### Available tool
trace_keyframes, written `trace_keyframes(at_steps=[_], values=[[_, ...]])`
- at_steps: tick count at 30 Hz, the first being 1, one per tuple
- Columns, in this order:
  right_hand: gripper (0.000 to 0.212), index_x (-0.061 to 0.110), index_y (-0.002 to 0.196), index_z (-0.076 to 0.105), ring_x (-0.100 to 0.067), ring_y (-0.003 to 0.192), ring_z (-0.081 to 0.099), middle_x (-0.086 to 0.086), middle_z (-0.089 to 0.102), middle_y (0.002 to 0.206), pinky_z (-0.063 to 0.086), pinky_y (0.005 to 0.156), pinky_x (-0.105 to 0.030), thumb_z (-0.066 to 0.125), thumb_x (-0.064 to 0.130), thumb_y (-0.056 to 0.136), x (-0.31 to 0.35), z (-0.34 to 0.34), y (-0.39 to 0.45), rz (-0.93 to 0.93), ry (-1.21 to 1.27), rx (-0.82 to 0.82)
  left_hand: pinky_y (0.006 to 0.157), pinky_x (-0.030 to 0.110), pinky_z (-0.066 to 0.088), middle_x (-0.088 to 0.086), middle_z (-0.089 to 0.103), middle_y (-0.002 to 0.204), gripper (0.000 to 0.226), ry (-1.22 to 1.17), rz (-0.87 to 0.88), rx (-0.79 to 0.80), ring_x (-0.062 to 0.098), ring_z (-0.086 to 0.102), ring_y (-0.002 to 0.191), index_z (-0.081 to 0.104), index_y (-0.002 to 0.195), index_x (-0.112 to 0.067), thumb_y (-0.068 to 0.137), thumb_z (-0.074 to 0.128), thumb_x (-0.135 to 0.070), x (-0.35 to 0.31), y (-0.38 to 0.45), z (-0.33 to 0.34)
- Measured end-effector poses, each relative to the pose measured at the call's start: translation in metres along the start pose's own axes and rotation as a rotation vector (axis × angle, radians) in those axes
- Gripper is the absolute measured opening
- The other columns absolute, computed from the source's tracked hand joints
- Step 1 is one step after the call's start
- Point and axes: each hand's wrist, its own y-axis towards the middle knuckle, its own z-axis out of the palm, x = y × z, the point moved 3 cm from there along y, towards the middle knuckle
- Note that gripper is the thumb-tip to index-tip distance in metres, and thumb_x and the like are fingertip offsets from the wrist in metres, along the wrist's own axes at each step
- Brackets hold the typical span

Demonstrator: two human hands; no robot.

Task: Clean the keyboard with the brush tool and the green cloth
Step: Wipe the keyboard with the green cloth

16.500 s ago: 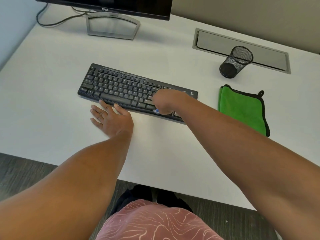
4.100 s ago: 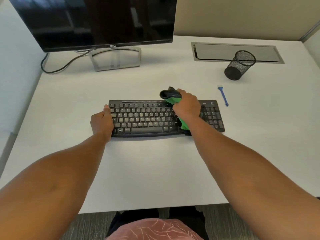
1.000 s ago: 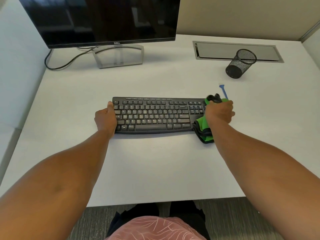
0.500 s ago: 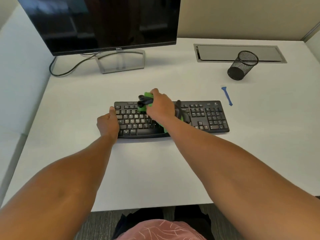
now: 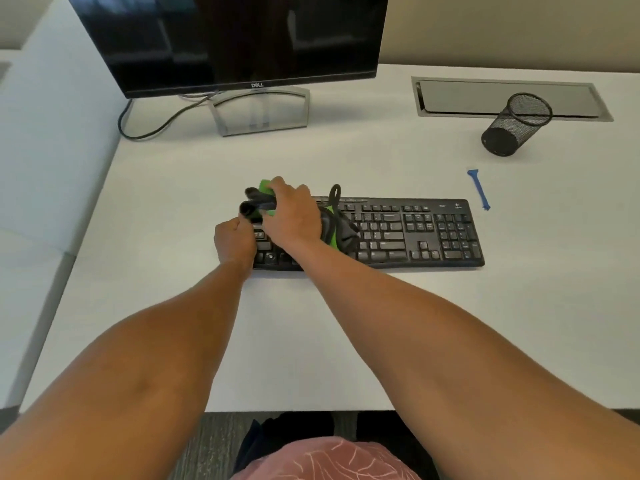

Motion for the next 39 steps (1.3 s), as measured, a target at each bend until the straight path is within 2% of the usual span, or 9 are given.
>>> trace_keyframes(at_steps=[3, 7, 10, 12, 16, 21, 27, 32, 39], values=[[0.046, 0.022, 0.125, 0.052, -0.027, 0.097, 0.054, -0.008, 0.057, 0.103, 0.049, 0.079, -0.036, 0.068, 0.033, 0.082, 0.005, 0.004, -0.001, -0.046, 0.106, 0.077, 0.061, 0.035, 0.035, 0.005, 0.047, 0.059, 0.013, 0.006, -0.067, 0.026, 0.023, 0.04, 0.064, 0.044, 0.059, -0.013, 0.072, 0.045, -0.012, -0.004, -0.001, -0.002], [0.047, 0.031, 0.114, 0.062, -0.016, 0.096, 0.059, 0.003, 0.064, 0.1, 0.048, 0.081, -0.029, 0.075, 0.047, 0.072, -0.011, -0.01, -0.005, -0.12, 0.187, 0.163, 0.063, 0.036, 0.038, 0.009, 0.053, 0.069, 0.021, 0.004, -0.096, 0.025, 0.024, 0.044, 0.072, 0.052, 0.067, -0.008, 0.084, 0.044, 0.001, -0.005, 0.0, -0.003], [0.04, 0.033, 0.097, 0.07, -0.009, 0.087, 0.06, 0.015, 0.068, 0.092, 0.05, 0.079, -0.031, 0.075, 0.059, 0.067, -0.022, -0.021, -0.016, -0.238, 0.184, 0.214, 0.064, 0.033, 0.04, 0.007, 0.057, 0.071, 0.034, -0.008, -0.109, 0.042, 0.024, 0.044, 0.066, 0.057, 0.069, -0.008, 0.098, 0.057, -0.025, -0.007, 0.002, 0.0], [0.041, 0.035, 0.097, 0.071, -0.01, 0.096, 0.059, 0.019, 0.067, 0.103, 0.046, 0.085, -0.035, 0.07, 0.065, 0.069, -0.029, -0.02, -0.026, -0.377, 0.085, 0.243, 0.067, 0.032, 0.044, 0.005, 0.059, 0.072, 0.048, 0.028, -0.158, 0.024, 0.025, 0.05, 0.064, 0.056, 0.069, -0.01, 0.1, 0.052, -0.046, -0.011, 0.004, 0.0], [0.043, 0.04, 0.111, 0.068, -0.019, 0.12, 0.047, 0.007, 0.049, 0.136, 0.034, 0.095, -0.041, 0.061, 0.067, 0.078, -0.047, -0.02, -0.046, -0.524, -0.107, 0.25, 0.079, 0.041, 0.05, 0.011, 0.062, 0.073, 0.054, 0.154, -0.072, -0.014, 0.031, 0.057, 0.075, 0.054, 0.064, -0.01, 0.1, 0.044, -0.048, -0.017, 0.002, 0.001], [0.037, 0.041, 0.119, 0.064, -0.029, 0.112, 0.051, -0.005, 0.049, 0.135, 0.038, 0.088, -0.045, 0.06, 0.054, 0.084, -0.078, -0.035, -0.062, -0.554, -0.327, 0.204, 0.082, 0.04, 0.051, 0.007, 0.059, 0.071, 0.053, 0.163, -0.037, -0.06, 0.032, 0.059, 0.08, 0.052, 0.063, -0.011, 0.101, 0.044, -0.048, -0.02, -0.006, 0.0], [0.036, 0.03, 0.113, 0.067, -0.034, 0.094, 0.057, -0.014, 0.056, 0.118, 0.05, 0.076, -0.046, 0.072, 0.041, 0.079, -0.143, -0.06, -0.072, -0.216, -0.349, -0.068, 0.074, 0.034, 0.045, 0.002, 0.057, 0.07, 0.051, 0.138, -0.008, -0.074, 0.022, 0.055, 0.07, 0.051, 0.065, -0.012, 0.103, 0.043, -0.045, -0.021, -0.013, 0.001], [0.037, 0.031, 0.124, 0.057, -0.029, 0.104, 0.053, -0.013, 0.048, 0.124, 0.049, 0.088, -0.044, 0.057, 0.046, 0.09, -0.185, -0.09, -0.07, 0.192, -0.434, -0.142, 0.069, 0.03, 0.041, 0.002, 0.054, 0.066, 0.052, 0.138, 0.006, -0.079, 0.019, 0.05, 0.063, 0.047, 0.062, -0.012, 0.104, 0.044, -0.043, -0.019, -0.015, 0.001], [0.044, 0.022, 0.133, 0.042, -0.037, 0.107, 0.05, -0.017, 0.043, 0.124, 0.042, 0.09, -0.048, 0.049, 0.044, 0.096, -0.253, -0.129, -0.087, 0.756, -0.273, -0.281, 0.06, 0.027, 0.042, 0.001, 0.056, 0.069, 0.052, 0.139, -0.028, -0.03, 0.019, 0.052, 0.065, 0.05, 0.064, -0.013, 0.104, 0.041, -0.044, -0.019, -0.011, 0.003]])
